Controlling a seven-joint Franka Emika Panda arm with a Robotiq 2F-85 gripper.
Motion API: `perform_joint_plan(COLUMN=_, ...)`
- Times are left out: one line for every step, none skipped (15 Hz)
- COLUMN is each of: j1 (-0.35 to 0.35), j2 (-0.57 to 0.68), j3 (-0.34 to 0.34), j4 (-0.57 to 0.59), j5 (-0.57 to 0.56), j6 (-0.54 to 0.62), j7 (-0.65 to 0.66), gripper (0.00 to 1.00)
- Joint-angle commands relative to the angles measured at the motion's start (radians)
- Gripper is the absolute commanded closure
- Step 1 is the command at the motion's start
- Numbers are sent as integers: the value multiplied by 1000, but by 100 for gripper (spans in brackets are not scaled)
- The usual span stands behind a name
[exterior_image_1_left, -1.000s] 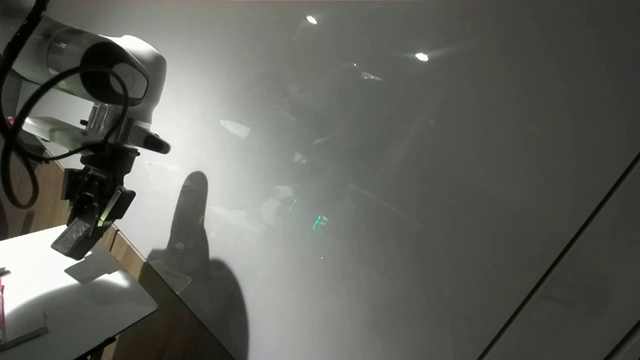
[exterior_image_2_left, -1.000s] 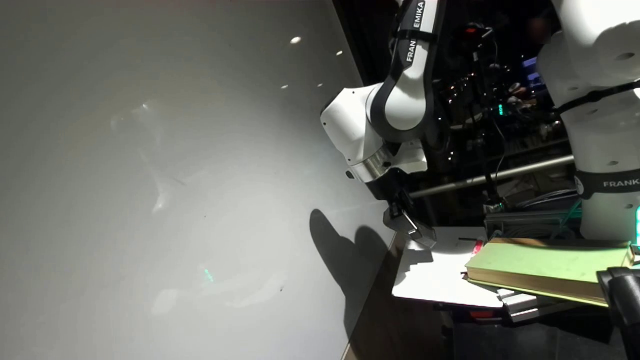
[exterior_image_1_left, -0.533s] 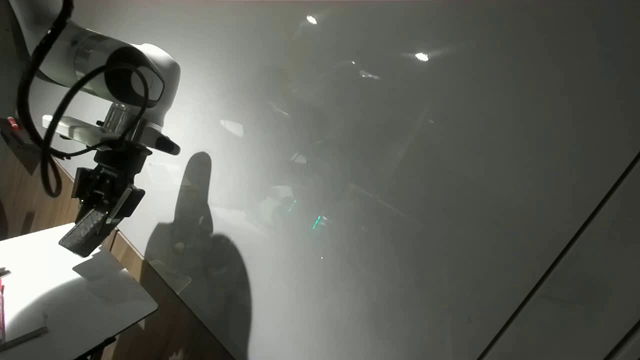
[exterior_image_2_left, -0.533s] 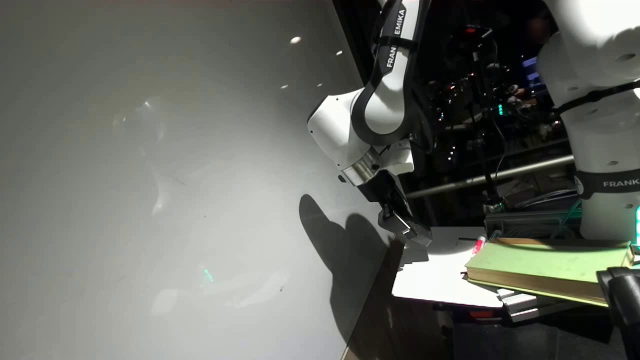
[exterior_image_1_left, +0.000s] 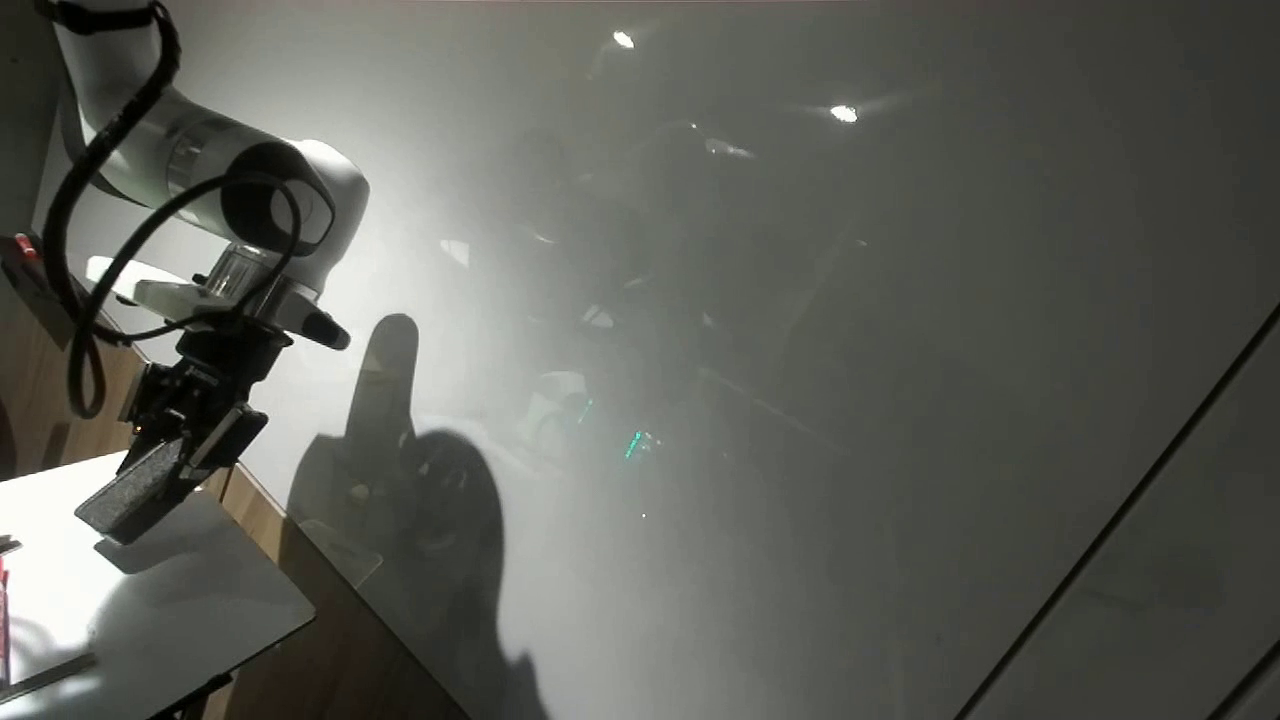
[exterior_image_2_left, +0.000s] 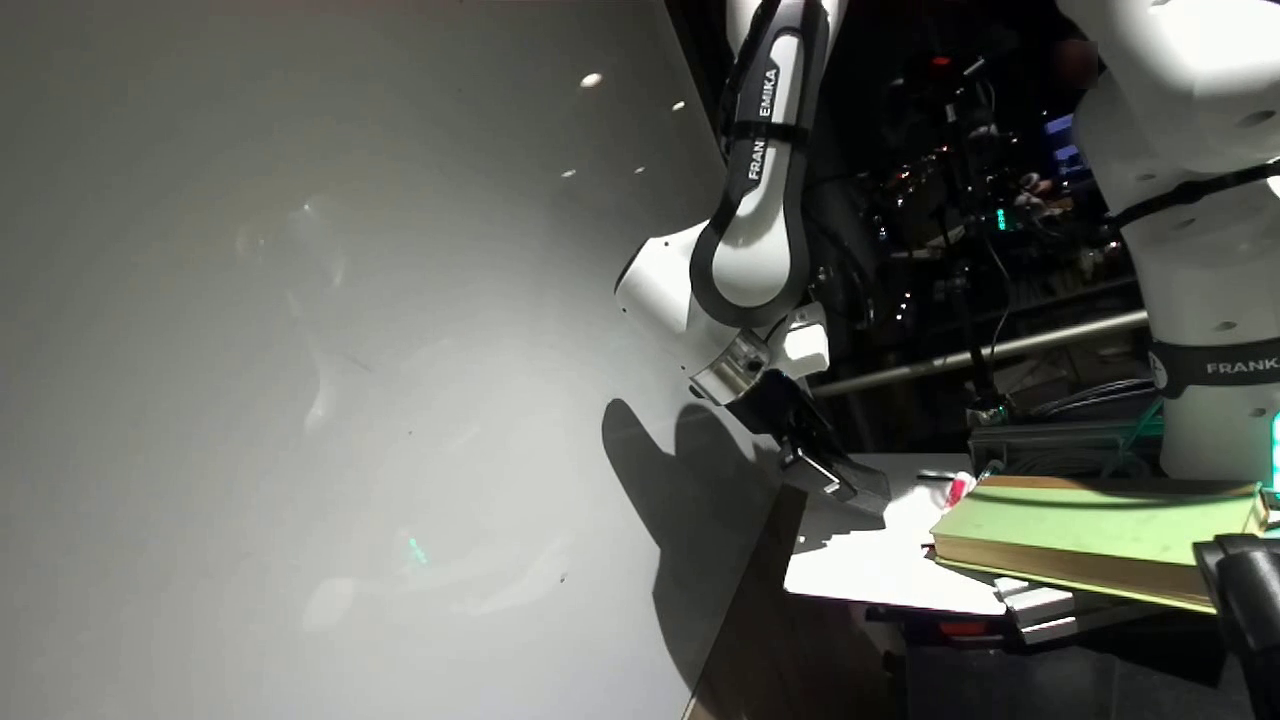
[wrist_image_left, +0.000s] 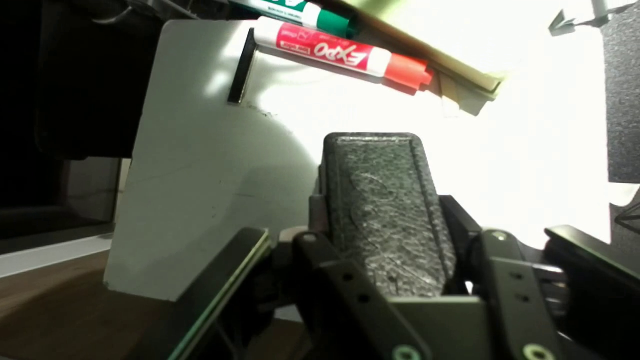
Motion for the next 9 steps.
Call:
perform_joint_plan(j1=2, j2=37, j3=-9, j4=28, j5=38, j6=-9, j7=-28, gripper=70)
perform_joint_plan(j1=2, j2=43, j3=-10, j4=32, j5=36, j6=-10, j7=-26, gripper=70)
perform_joint_plan(j1=2, j2=49, j3=-12, j4=36, j5=36, j6=-9, j7=-26, gripper=67)
perform_joint_plan(j1=2, j2=54, j3=-13, j4=38, j5=32, j6=-6, j7=-22, gripper=20)
perform_joint_plan(j1=3, j2=57, j3=-14, j4=40, j5=30, j6=-4, j7=-22, gripper=18)
perform_joint_plan(j1=3, j2=58, j3=-15, j4=41, j5=29, j6=-2, j7=-22, gripper=12)
perform_joint_plan(j1=3, j2=58, j3=-15, j4=44, j5=28, j6=-2, j7=-21, gripper=6)
perform_joint_plan(j1=4, j2=59, j3=-15, j4=46, j5=28, j6=-2, j7=-21, gripper=1)
perform_joint_plan(j1=4, j2=61, j3=-15, j4=48, j5=30, j6=-3, j7=-23, gripper=0)
